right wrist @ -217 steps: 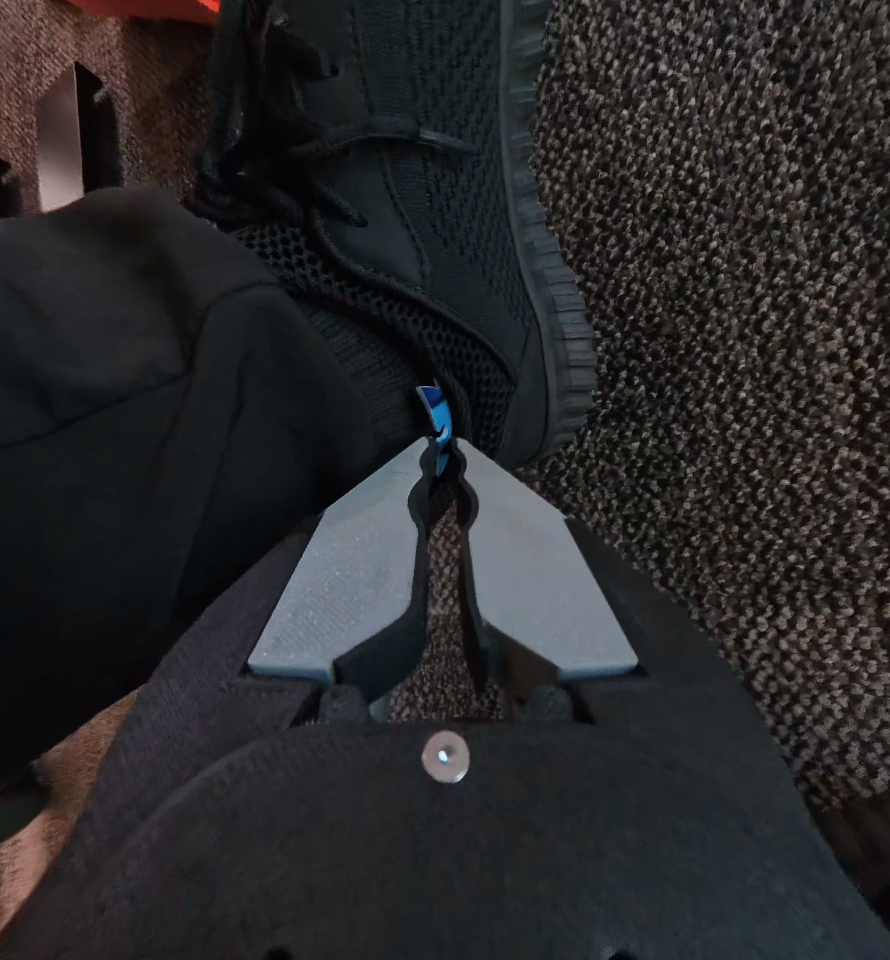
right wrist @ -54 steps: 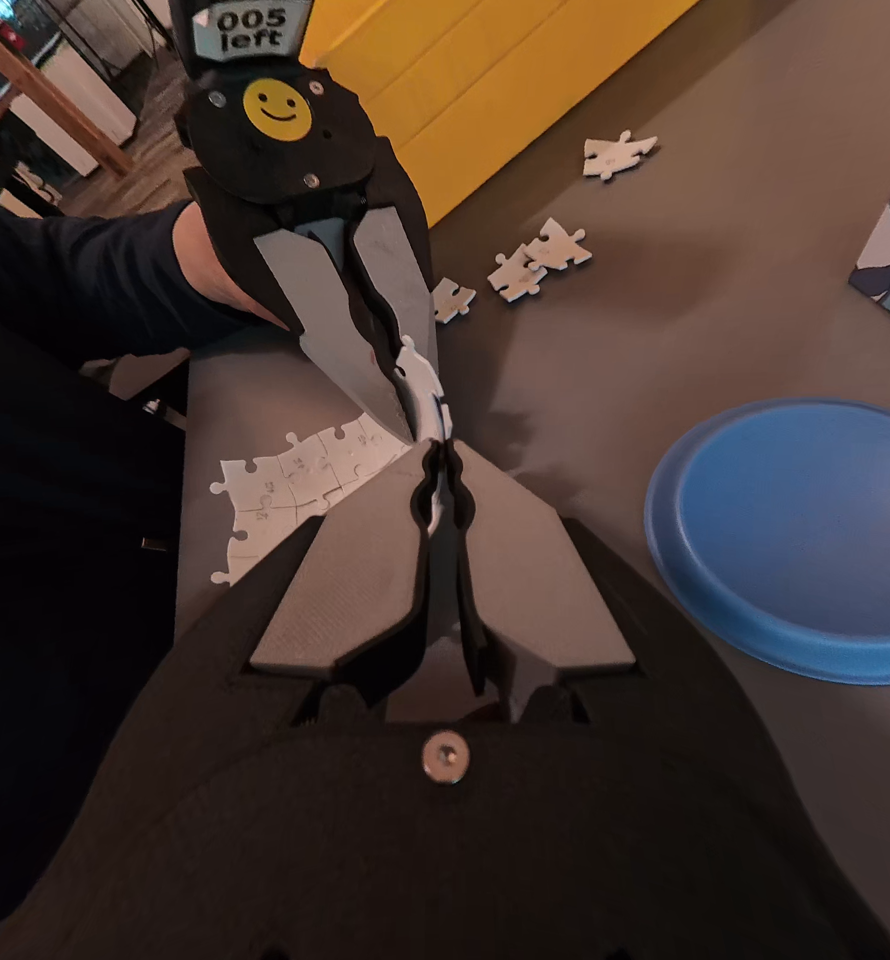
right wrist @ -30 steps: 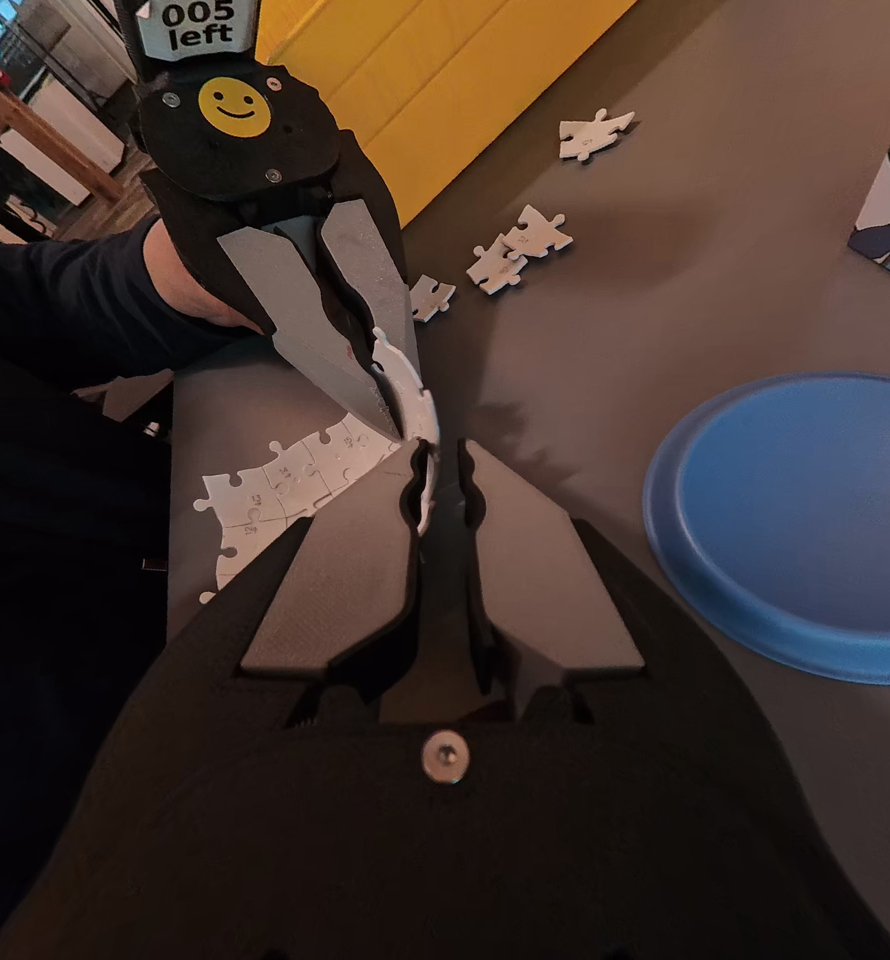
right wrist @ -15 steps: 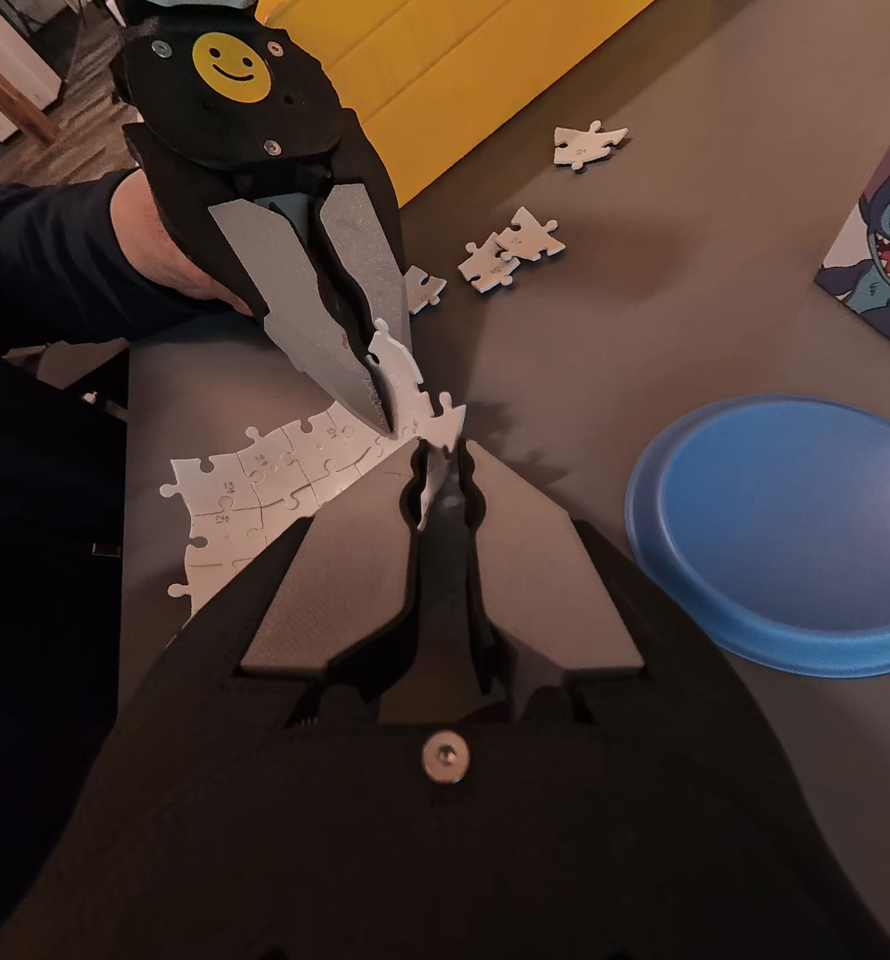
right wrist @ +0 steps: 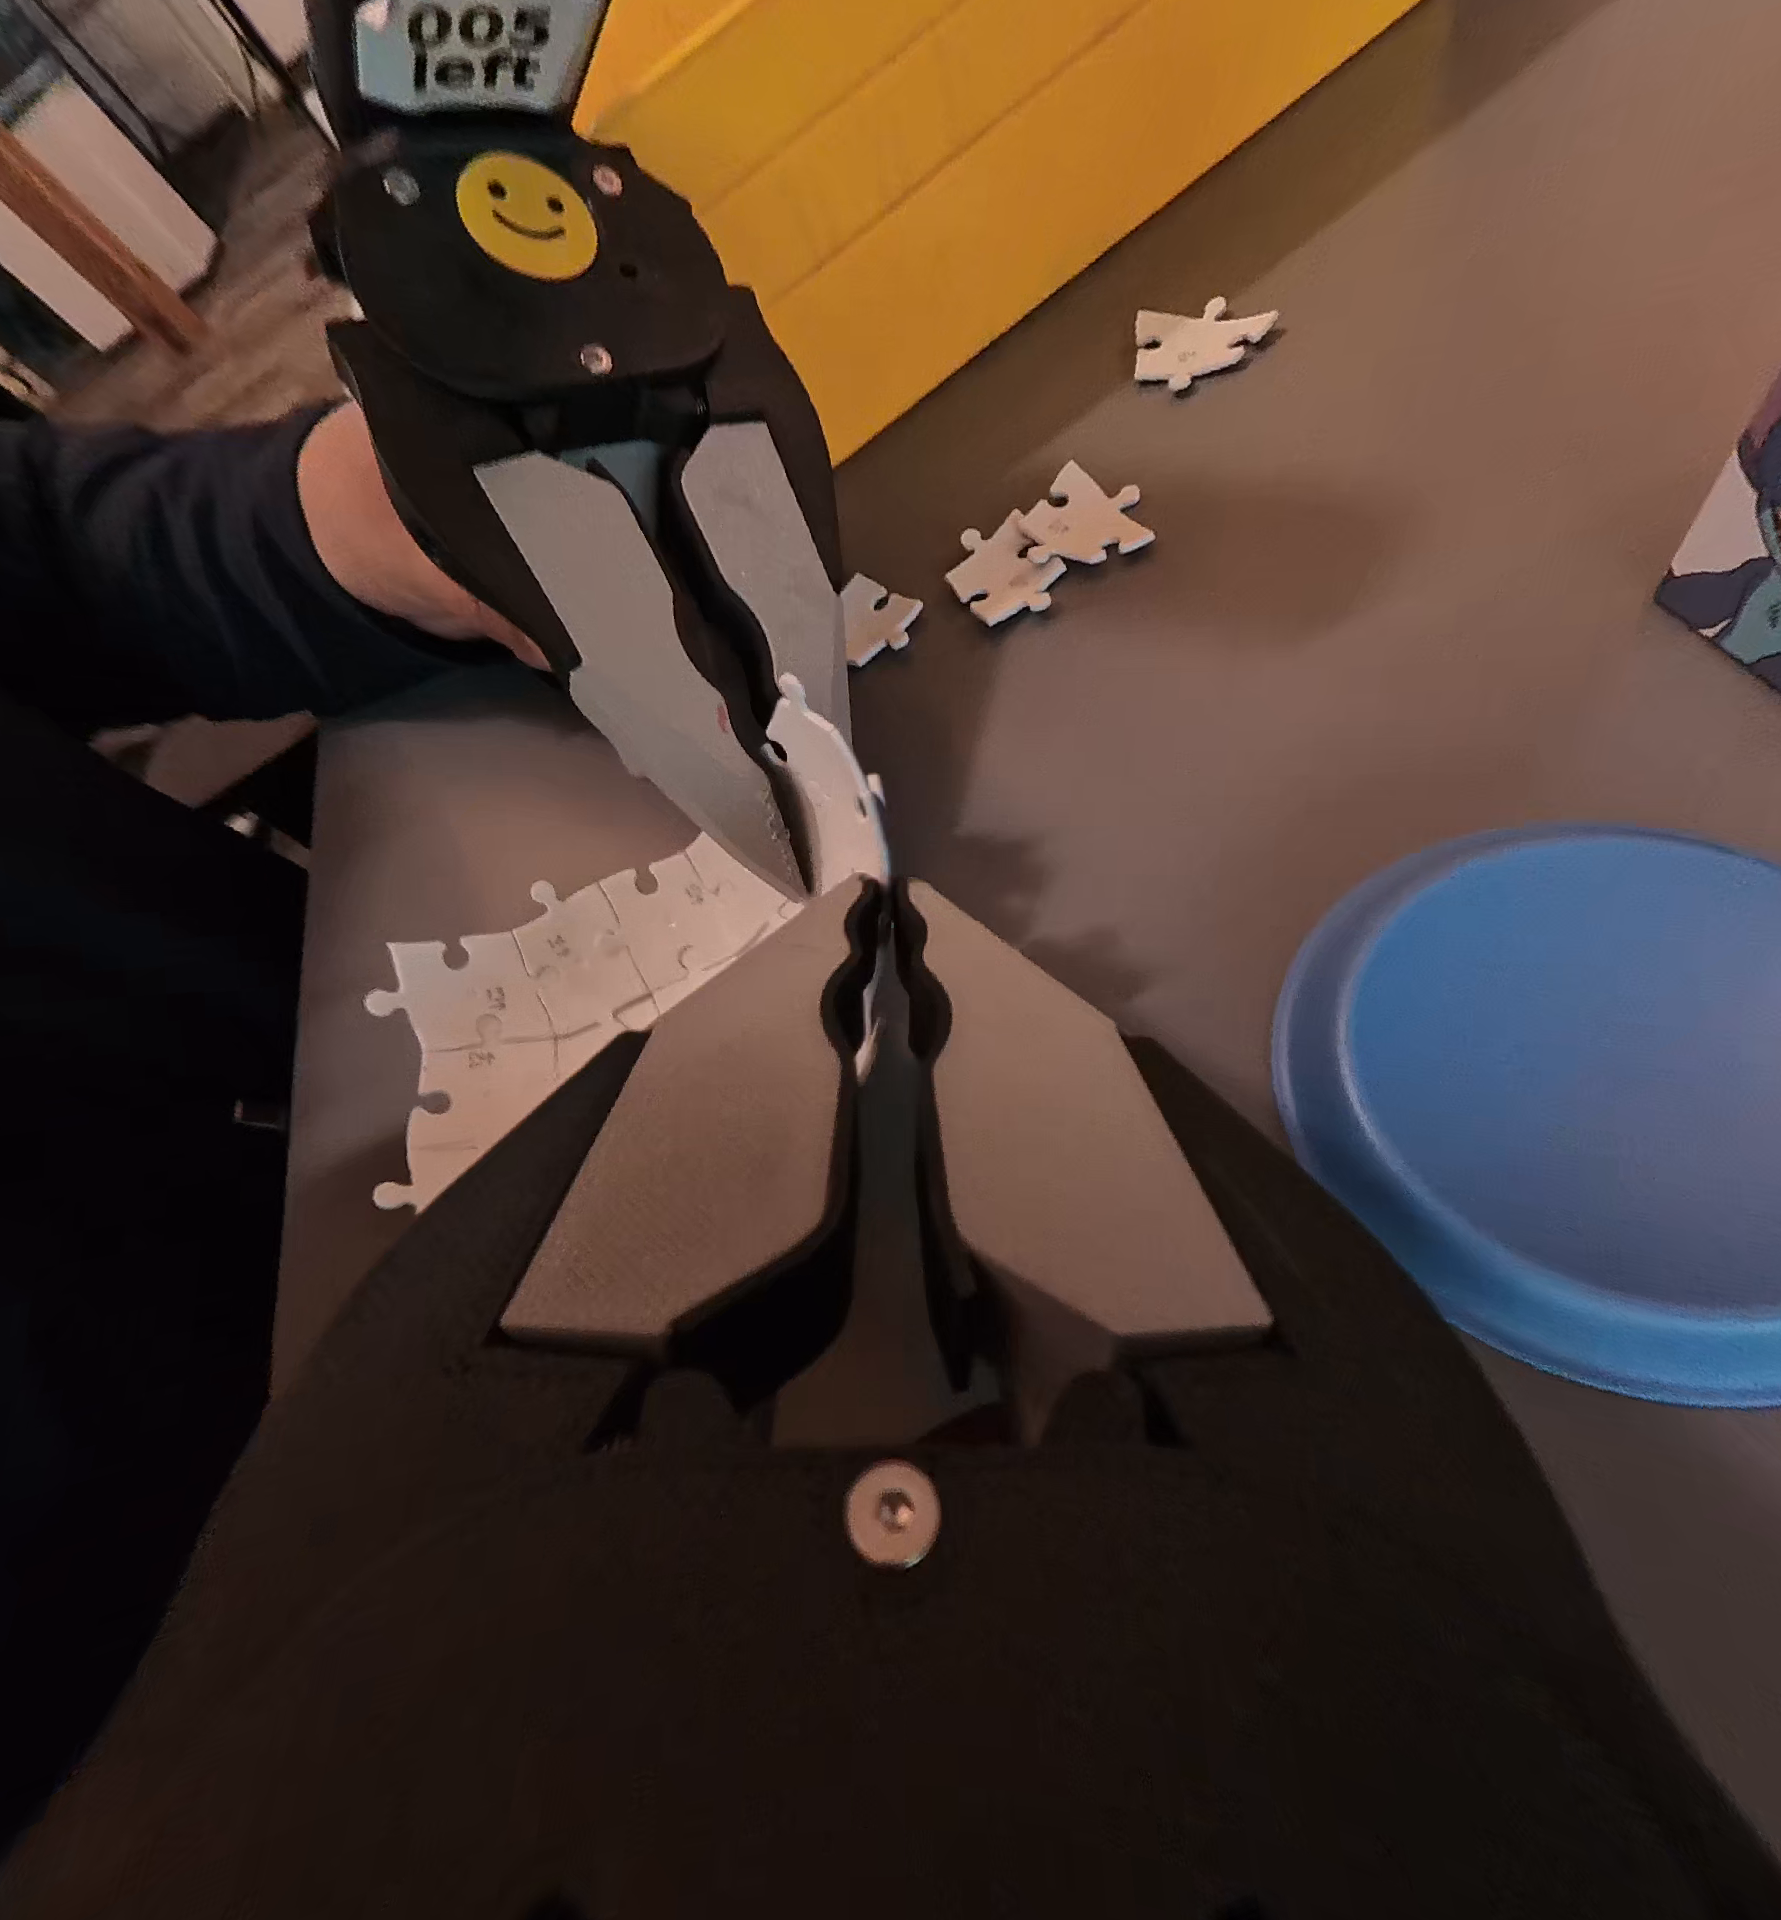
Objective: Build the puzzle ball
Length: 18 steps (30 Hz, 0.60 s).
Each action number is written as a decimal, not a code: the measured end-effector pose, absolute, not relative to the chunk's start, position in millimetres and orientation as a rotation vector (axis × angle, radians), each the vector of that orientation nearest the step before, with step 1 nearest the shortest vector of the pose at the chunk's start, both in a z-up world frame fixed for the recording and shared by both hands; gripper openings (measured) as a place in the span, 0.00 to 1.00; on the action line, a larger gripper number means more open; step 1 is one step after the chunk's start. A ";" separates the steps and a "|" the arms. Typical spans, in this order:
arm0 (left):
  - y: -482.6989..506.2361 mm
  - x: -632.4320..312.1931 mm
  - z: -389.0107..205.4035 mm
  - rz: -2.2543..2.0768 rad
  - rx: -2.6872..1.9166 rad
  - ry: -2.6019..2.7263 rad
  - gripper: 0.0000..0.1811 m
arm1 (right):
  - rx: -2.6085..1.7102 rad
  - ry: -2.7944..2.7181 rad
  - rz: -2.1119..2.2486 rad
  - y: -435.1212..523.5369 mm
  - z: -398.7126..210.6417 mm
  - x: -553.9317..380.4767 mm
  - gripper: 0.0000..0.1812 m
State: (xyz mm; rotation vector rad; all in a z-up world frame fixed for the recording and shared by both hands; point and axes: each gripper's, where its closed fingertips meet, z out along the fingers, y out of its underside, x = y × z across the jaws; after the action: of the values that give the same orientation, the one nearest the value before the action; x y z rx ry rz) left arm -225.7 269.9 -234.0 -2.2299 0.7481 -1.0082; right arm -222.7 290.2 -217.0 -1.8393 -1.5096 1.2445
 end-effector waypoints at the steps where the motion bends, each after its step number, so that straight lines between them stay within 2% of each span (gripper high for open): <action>1: 269.8 -225.7 -234.0 -1.007 -2.229 0.748 0.02 | -1.851 -1.498 1.268 290.0 -216.8 -222.9 0.00; 18: 270.6 -225.6 -232.4 -1.039 -2.227 0.723 0.01 | -1.844 -1.547 1.187 291.1 -223.1 -221.0 0.04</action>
State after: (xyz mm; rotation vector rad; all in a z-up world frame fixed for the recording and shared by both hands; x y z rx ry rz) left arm -225.6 270.6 -232.4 -2.2268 0.7233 -1.0393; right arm -221.0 291.1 -223.1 -1.8441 -1.5471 1.1872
